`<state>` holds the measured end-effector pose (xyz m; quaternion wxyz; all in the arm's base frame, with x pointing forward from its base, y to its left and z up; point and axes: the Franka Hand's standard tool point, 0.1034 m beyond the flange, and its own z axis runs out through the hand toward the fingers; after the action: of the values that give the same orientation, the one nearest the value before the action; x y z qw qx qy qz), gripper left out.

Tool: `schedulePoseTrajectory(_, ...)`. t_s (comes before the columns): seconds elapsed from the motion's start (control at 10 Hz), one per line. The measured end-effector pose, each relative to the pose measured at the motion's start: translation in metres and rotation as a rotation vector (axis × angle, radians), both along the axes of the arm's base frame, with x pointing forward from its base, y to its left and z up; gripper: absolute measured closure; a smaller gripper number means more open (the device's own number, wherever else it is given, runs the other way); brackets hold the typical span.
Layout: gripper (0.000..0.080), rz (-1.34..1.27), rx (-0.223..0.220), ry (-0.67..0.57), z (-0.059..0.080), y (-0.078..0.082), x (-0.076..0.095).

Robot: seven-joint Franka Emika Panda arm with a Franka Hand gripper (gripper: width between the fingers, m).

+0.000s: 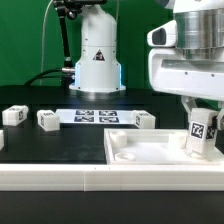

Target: Assemble one leg

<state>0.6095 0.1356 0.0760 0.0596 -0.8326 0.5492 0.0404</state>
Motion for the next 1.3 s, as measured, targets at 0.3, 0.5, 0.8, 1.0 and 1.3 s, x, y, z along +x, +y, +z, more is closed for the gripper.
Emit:
schedulePoseTrajectory(0.3,0.0504,-0.079,0.022,0.009,0.0,-0.002,0.001)
schedulePoseTrajectory(0.5,0.0504,-0.063,0.022,0.007,0.0,-0.002,0.001)
schedulePoseTrajectory(0.8,0.021,0.141,0.018,-0.03,0.001,-0.015,0.005)
schedulePoseTrajectory(1.0,0.0152,0.376,0.016,-0.065,0.001,-0.017,0.005)
schedulePoseTrajectory(1.3,0.0151,0.679,0.004,-0.106,0.001,-0.019,0.005)
